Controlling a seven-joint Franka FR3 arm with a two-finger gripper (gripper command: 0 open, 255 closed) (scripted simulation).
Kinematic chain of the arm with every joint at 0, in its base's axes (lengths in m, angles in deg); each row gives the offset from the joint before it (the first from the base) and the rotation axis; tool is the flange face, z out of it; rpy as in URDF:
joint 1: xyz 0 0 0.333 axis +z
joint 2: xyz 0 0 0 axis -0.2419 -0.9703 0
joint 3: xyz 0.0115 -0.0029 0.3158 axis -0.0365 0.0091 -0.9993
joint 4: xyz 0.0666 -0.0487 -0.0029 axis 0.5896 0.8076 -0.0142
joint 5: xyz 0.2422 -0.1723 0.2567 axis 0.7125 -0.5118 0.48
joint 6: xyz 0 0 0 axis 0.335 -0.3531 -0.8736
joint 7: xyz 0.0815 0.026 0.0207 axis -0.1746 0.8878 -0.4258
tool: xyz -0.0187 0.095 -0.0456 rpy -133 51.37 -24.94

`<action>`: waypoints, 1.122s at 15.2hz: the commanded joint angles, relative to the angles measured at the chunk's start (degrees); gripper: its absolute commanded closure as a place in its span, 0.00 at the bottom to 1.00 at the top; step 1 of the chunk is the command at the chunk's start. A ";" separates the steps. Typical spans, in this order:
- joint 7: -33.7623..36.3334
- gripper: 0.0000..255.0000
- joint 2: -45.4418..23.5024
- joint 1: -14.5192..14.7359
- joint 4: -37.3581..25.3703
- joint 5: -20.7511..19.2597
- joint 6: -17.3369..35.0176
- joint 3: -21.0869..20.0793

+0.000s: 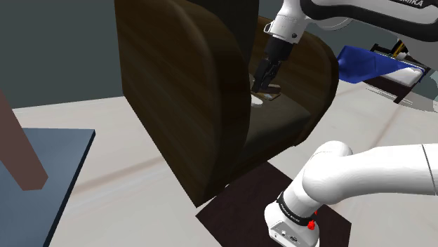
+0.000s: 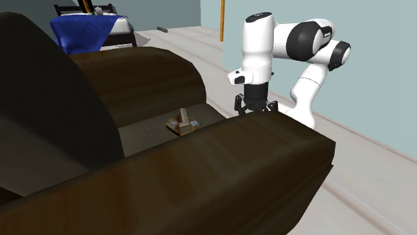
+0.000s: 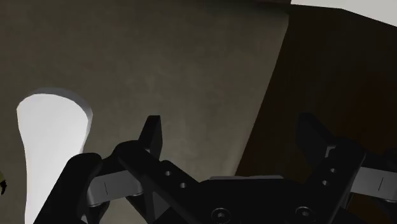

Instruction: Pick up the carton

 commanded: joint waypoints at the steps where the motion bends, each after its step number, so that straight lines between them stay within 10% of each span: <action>1: 0.00 0.00 0.00 0.00 0.00 0.00 0.00 0.00; 17: -25.20 0.00 -16.53 -2.43 -5.70 -14.49 15.60 14.77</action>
